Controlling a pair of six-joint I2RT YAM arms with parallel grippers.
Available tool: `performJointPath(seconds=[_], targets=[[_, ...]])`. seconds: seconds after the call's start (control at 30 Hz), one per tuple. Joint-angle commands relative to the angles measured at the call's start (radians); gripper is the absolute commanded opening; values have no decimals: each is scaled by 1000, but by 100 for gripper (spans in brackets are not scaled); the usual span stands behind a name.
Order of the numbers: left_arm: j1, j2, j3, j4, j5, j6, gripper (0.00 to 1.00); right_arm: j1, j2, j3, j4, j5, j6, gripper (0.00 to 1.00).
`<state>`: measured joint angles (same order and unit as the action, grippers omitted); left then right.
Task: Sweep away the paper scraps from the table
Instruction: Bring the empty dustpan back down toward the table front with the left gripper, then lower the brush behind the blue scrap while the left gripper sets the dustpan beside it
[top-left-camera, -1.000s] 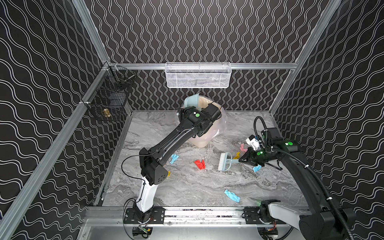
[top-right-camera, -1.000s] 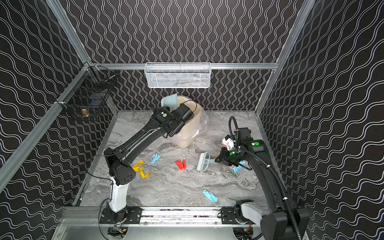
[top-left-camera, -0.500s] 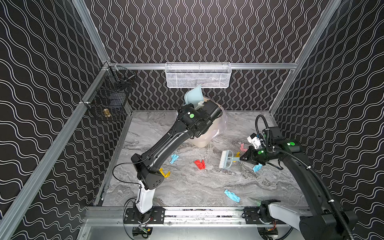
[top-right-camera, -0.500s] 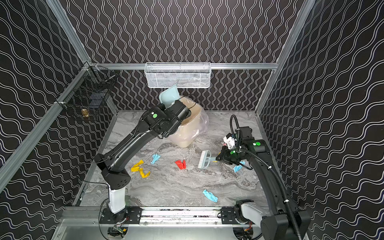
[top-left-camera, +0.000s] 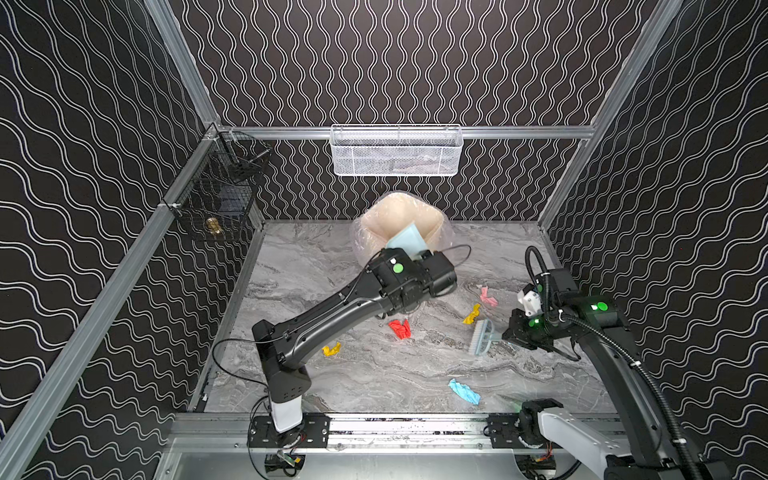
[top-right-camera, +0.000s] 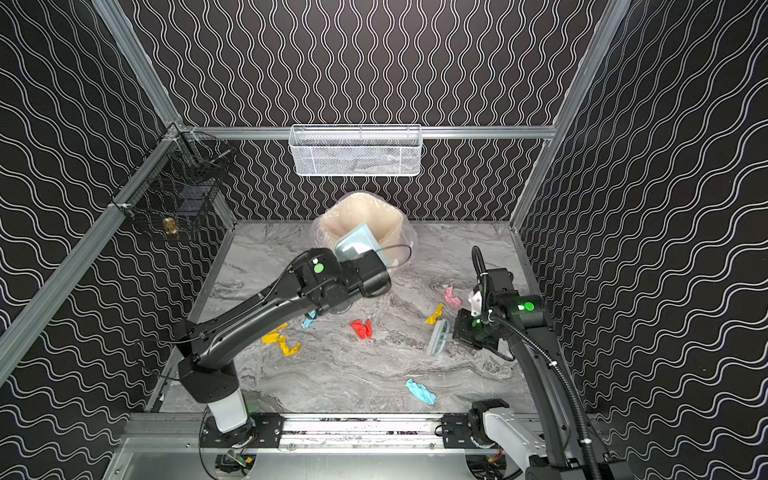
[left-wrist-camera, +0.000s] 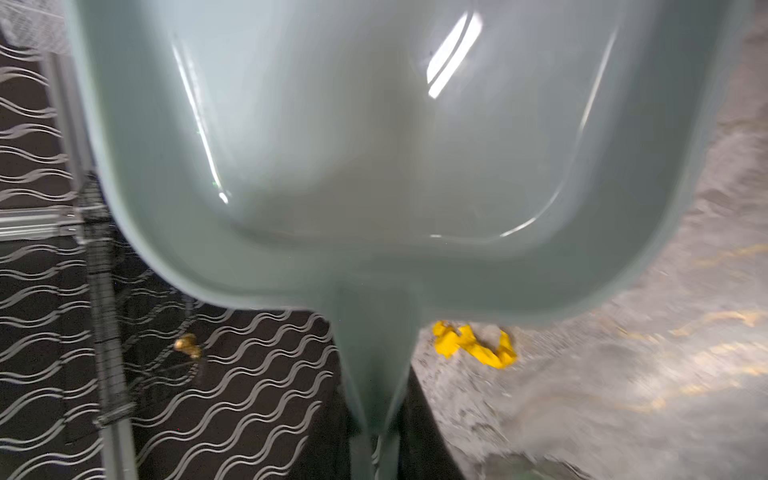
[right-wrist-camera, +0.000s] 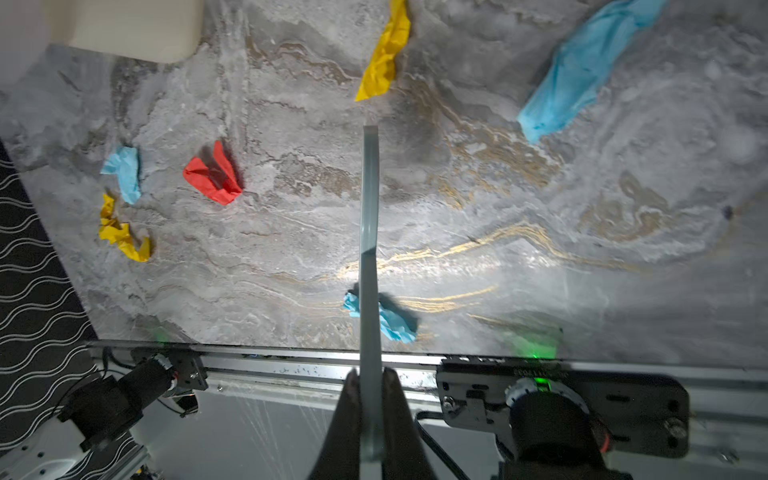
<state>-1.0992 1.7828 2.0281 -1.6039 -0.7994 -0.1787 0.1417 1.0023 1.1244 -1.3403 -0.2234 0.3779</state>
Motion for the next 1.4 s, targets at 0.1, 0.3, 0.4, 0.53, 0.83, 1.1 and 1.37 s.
performJointPath(seconds=[0.1, 0.3, 0.4, 0.53, 0.83, 1.1, 1.37], targets=[[-138, -114, -298, 107, 337, -174, 0, 6, -27, 11, -135, 133, 12, 0], [-256, -215, -582, 286, 509, -270, 0, 122, -52, -33, -137, 162, 106, 0], [-284, -227, -652, 310, 539, -280, 0, 278, -47, -55, -137, 193, 211, 0], [-300, -217, -701, 315, 562, -268, 0, 388, -30, -59, -138, 210, 283, 0], [-327, -168, -792, 378, 605, -244, 0, 420, -35, -76, -142, 212, 283, 0], [-334, -136, -807, 426, 636, -202, 0, 421, -65, -120, -142, 206, 258, 0], [-353, -112, -808, 423, 673, -176, 0, 445, -63, -148, -141, 170, 278, 0]])
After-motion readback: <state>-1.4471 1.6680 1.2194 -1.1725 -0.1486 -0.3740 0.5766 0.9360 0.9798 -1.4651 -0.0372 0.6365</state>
